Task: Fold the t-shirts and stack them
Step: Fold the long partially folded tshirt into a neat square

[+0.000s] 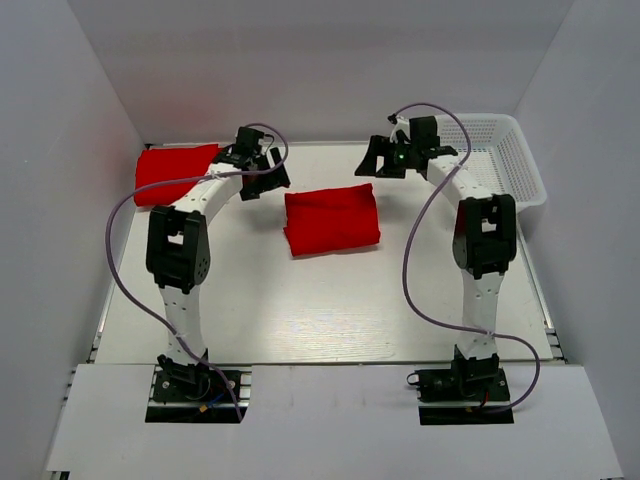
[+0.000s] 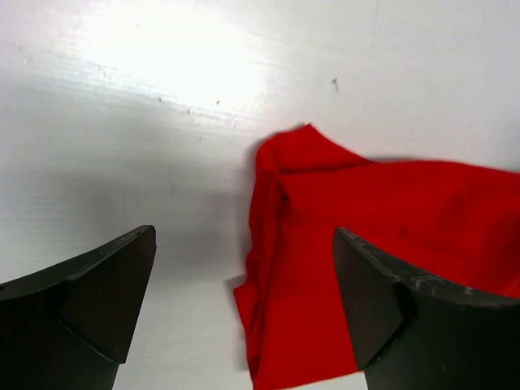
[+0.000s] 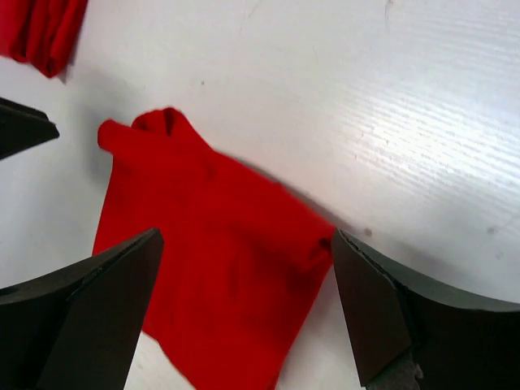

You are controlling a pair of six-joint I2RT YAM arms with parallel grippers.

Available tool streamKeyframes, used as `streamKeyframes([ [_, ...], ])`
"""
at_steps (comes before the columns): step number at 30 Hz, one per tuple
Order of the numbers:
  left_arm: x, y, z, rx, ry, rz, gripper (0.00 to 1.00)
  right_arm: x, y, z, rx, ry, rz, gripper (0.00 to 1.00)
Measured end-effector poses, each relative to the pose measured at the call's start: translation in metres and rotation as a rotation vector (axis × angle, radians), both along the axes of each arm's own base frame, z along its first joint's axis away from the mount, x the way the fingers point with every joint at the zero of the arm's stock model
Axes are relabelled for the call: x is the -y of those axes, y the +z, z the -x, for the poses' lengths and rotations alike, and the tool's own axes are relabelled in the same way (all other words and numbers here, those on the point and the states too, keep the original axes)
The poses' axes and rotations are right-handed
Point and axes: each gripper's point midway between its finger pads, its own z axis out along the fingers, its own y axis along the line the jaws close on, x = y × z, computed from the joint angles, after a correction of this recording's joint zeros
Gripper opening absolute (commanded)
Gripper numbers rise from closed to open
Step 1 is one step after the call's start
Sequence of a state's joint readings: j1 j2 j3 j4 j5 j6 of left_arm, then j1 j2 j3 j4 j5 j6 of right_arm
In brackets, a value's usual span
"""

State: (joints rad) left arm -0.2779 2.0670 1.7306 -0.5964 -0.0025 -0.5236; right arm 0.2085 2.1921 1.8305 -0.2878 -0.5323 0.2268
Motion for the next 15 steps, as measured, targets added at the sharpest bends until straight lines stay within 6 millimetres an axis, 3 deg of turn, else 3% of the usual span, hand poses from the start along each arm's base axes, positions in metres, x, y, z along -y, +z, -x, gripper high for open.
streamKeyframes([
  [3, -0.004, -0.003, 0.01, -0.007, -0.016, 0.016, 1.0, 0.005, 0.011, 0.012, 0.022, 0.007, 0.009, 0.9],
  [6, 0.003, -0.007, 0.029, -0.025, -0.069, 0.034, 1.0, 0.011, 0.017, 0.042, 0.021, 0.018, 0.026, 0.9],
  [11, 0.039, 0.001, 0.044, 0.018, -0.221, 0.118, 1.0, 0.012, 0.026, 0.082, 0.027, 0.064, 0.029, 0.9],
  [15, 0.066, 0.014, 0.04, 0.09, -0.308, 0.174, 1.0, 0.003, 0.014, 0.091, -0.005, 0.109, 0.009, 0.9],
])
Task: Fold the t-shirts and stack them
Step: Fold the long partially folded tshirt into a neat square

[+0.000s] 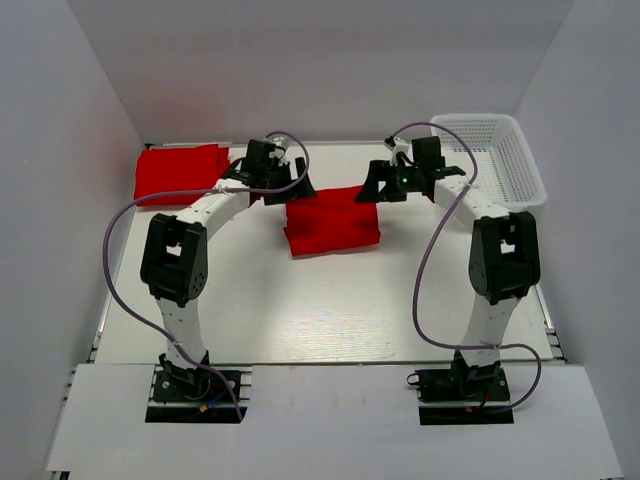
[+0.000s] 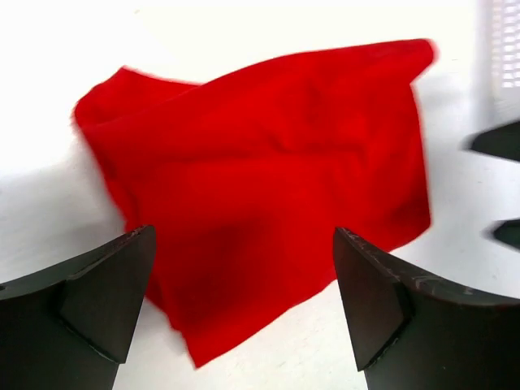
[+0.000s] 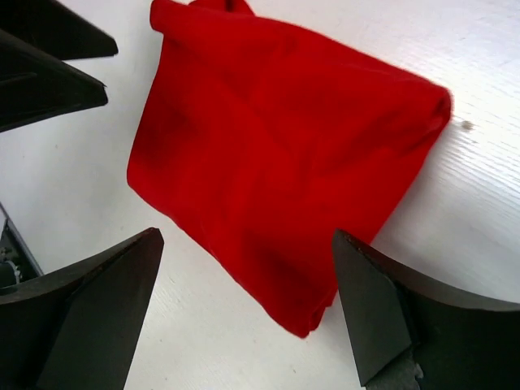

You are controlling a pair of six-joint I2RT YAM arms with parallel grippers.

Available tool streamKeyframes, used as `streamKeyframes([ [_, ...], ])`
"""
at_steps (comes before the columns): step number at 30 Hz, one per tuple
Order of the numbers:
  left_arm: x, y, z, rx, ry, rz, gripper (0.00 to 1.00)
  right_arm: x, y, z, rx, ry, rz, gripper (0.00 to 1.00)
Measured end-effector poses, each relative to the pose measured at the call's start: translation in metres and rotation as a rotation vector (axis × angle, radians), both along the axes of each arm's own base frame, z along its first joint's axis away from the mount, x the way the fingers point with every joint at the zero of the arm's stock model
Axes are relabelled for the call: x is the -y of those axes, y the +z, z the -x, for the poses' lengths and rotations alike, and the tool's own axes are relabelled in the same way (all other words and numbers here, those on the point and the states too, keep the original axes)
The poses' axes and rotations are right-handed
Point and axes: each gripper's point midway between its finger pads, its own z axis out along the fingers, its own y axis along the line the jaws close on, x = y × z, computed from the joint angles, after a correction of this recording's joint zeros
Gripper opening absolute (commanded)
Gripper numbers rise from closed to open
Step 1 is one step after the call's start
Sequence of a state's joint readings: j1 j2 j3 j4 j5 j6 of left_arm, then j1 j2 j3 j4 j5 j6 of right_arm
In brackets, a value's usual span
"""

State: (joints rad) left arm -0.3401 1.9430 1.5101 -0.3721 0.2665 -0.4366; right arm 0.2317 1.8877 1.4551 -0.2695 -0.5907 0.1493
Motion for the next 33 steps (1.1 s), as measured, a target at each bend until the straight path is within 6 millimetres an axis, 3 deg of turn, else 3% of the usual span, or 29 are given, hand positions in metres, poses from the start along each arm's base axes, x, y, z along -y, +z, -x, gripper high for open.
streamKeyframes([
  [4, 0.015, 0.005, -0.012, 0.054, -0.039, 0.036, 1.0, -0.014, -0.022, -0.002, -0.054, 0.044, -0.031, 0.9],
  [6, 0.019, -0.002, -0.025, 0.069, -0.038, 0.038, 1.0, -0.02, -0.036, -0.01, -0.08, 0.051, -0.046, 0.9],
  [9, 0.021, -0.024, -0.045, 0.063, -0.026, 0.029, 1.0, -0.028, -0.055, -0.028, -0.092, 0.046, -0.073, 0.9],
  [13, 0.011, -0.075, -0.054, -0.007, 0.01, -0.018, 1.0, -0.035, -0.076, -0.048, -0.114, -0.014, -0.142, 0.9],
  [16, 0.005, -0.067, -0.067, 0.024, 0.044, -0.027, 1.0, -0.037, -0.084, -0.061, -0.119, -0.06, -0.194, 0.9],
  [23, -0.007, -0.074, -0.07, 0.015, 0.089, -0.071, 1.0, -0.036, -0.082, -0.074, -0.149, -0.124, -0.274, 0.9],
  [28, -0.007, -0.061, -0.074, 0.022, 0.076, -0.085, 1.0, -0.031, -0.078, -0.073, -0.167, -0.098, -0.247, 0.9],
  [33, -0.013, -0.029, -0.084, 0.073, 0.09, -0.114, 1.0, -0.022, -0.036, -0.075, -0.08, -0.082, -0.163, 0.9],
])
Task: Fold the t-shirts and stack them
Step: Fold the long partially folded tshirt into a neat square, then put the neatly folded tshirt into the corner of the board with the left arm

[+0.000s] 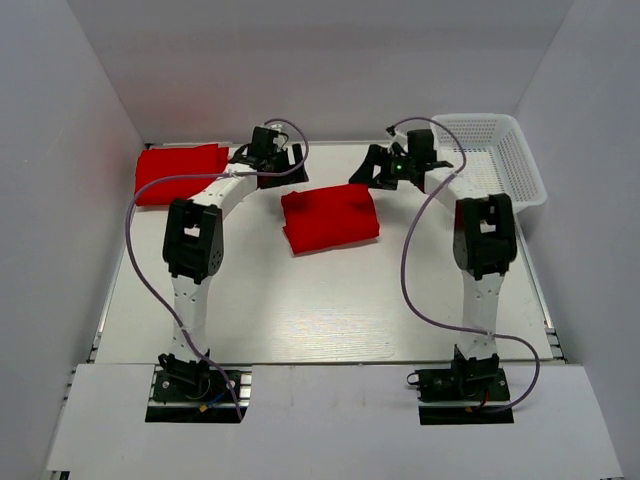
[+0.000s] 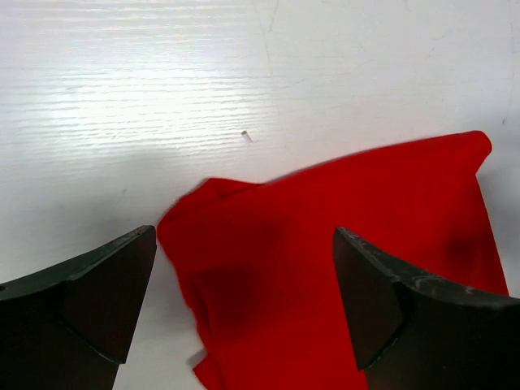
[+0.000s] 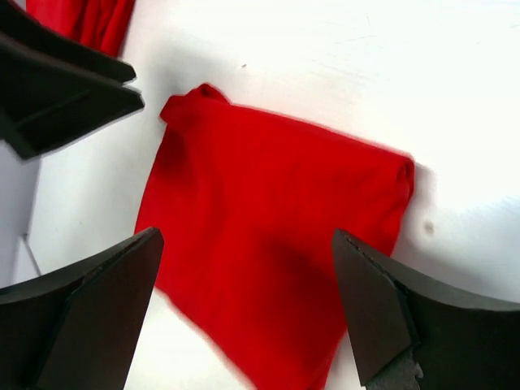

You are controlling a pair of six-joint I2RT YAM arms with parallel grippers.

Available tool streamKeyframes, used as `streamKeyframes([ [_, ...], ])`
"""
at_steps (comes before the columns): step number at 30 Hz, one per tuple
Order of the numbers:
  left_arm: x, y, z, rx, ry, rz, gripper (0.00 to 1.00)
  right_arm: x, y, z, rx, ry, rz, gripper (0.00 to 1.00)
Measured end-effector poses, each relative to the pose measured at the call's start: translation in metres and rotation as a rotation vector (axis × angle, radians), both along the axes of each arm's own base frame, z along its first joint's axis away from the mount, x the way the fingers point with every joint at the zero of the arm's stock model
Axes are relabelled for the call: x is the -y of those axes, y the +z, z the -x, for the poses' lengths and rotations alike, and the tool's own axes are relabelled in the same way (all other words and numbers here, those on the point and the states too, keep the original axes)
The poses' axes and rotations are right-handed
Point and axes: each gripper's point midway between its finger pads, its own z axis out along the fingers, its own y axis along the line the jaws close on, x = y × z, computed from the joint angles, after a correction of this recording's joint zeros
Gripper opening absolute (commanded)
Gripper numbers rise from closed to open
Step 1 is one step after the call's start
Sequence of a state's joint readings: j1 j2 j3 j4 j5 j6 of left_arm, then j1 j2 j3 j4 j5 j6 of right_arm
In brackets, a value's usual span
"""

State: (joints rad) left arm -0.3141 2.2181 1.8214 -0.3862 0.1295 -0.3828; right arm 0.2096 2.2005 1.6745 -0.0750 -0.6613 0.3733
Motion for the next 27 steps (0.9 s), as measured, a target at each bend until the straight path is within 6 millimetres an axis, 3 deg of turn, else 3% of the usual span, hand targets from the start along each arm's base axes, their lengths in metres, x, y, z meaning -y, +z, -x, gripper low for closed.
streamKeyframes([
  [3, -0.007, 0.018, 0.011, 0.008, 0.018, -0.03, 1.0, 0.013, 0.038, 0.019, 0.086, -0.029, 0.044, 0.9],
  [7, -0.014, 0.031, 0.049, -0.021, 0.026, -0.026, 1.0, 0.033, 0.07, 0.06, 0.166, -0.096, 0.074, 0.9],
  [9, -0.019, 0.025, 0.068, -0.052, 0.035, -0.019, 1.0, 0.042, 0.071, 0.08, 0.181, -0.126, 0.087, 0.9],
  [12, -0.019, 0.003, 0.09, -0.118, 0.041, -0.004, 1.0, 0.053, 0.054, 0.104, 0.15, -0.156, 0.113, 0.9],
  [17, -0.017, -0.032, 0.109, -0.208, 0.049, 0.026, 1.0, 0.065, 0.031, 0.125, 0.101, -0.194, 0.155, 0.9],
  [22, -0.006, -0.051, 0.113, -0.243, 0.029, 0.088, 1.0, 0.076, 0.048, 0.134, 0.155, -0.239, 0.174, 0.9],
  [25, 0.006, -0.05, 0.11, -0.226, -0.003, 0.143, 1.0, 0.082, 0.066, 0.133, 0.212, -0.269, 0.184, 0.9],
  [27, 0.014, -0.05, 0.107, -0.211, -0.026, 0.171, 0.92, 0.084, 0.072, 0.133, 0.239, -0.278, 0.191, 0.9],
])
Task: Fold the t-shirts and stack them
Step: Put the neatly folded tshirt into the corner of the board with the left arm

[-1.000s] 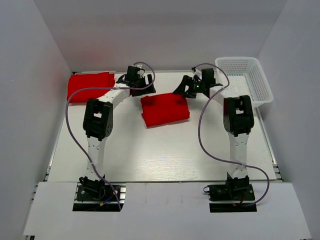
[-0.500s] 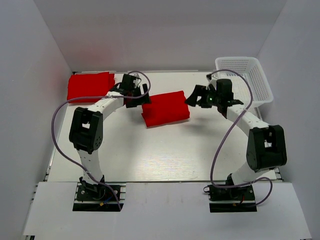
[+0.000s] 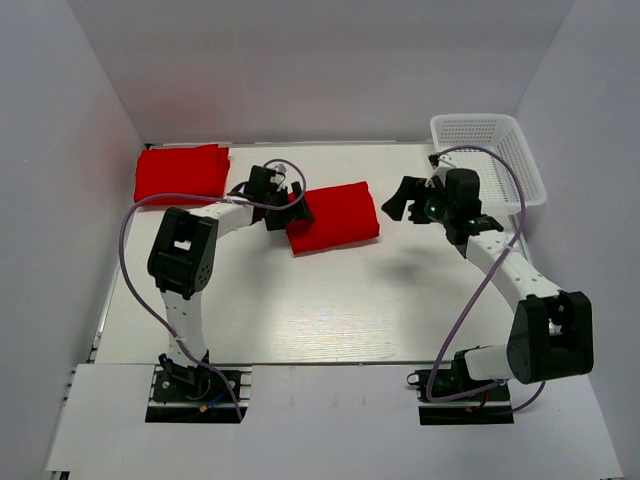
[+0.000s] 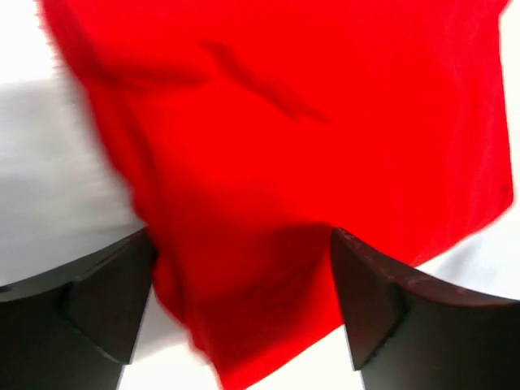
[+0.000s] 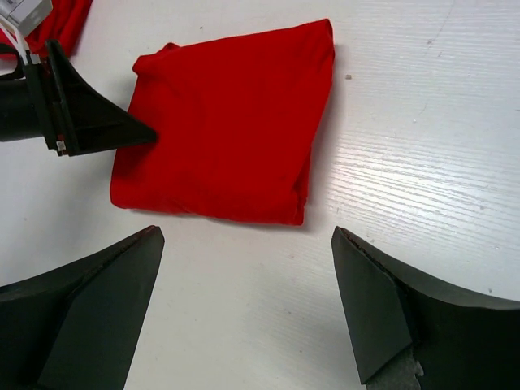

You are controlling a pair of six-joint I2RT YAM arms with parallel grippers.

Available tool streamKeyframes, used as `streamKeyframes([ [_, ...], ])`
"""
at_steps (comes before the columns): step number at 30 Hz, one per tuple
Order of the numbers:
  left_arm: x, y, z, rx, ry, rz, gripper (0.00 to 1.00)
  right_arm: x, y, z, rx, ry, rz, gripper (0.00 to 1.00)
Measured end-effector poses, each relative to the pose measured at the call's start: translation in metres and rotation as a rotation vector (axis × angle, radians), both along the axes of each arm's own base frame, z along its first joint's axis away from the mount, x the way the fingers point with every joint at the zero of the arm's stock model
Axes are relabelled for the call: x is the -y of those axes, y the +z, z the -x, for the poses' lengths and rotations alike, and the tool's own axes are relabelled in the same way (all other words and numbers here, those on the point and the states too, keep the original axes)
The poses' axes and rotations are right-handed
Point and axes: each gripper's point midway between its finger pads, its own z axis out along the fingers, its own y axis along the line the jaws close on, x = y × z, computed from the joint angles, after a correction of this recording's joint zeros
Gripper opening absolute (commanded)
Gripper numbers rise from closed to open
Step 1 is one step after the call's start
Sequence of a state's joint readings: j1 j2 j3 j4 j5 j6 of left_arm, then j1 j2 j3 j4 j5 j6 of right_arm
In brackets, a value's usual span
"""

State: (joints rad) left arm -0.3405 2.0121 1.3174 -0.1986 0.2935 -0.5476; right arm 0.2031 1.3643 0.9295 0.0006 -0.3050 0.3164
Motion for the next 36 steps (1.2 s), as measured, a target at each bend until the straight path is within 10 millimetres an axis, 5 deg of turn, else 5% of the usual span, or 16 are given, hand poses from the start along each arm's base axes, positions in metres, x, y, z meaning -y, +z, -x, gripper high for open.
streamKeyframes([
  [8, 0.025, -0.008, -0.005, 0.071, -0.117, 0.038, 0.63, 0.008, -0.011, 0.005, -0.023, -0.017, 0.051, 0.9],
  [10, 0.028, -0.01, -0.005, 0.091, -0.155, 0.018, 0.48, 0.009, -0.013, 0.007, -0.028, -0.013, 0.059, 0.9],
  [11, 0.029, -0.013, -0.007, 0.098, -0.174, 0.001, 0.18, 0.009, -0.014, 0.007, -0.028, -0.011, 0.061, 0.9],
  [12, 0.031, -0.014, -0.01, 0.105, -0.186, -0.005, 0.04, 0.01, -0.016, 0.008, -0.032, -0.011, 0.064, 0.9],
  [13, 0.032, -0.016, -0.014, 0.106, -0.206, -0.023, 0.0, 0.01, -0.018, 0.01, -0.036, -0.011, 0.068, 0.9],
  [17, 0.036, -0.017, -0.028, 0.134, -0.271, -0.065, 0.0, 0.016, -0.024, 0.018, -0.045, -0.022, 0.088, 0.9],
  [25, 0.02, -0.008, -0.036, 0.201, -0.37, -0.201, 0.0, 0.03, -0.004, 0.026, 0.03, -0.083, 0.115, 0.9],
  [36, -0.017, 0.081, -0.075, 0.419, -0.425, -0.424, 0.0, 0.039, -0.008, 0.028, 0.036, -0.125, 0.141, 0.9],
])
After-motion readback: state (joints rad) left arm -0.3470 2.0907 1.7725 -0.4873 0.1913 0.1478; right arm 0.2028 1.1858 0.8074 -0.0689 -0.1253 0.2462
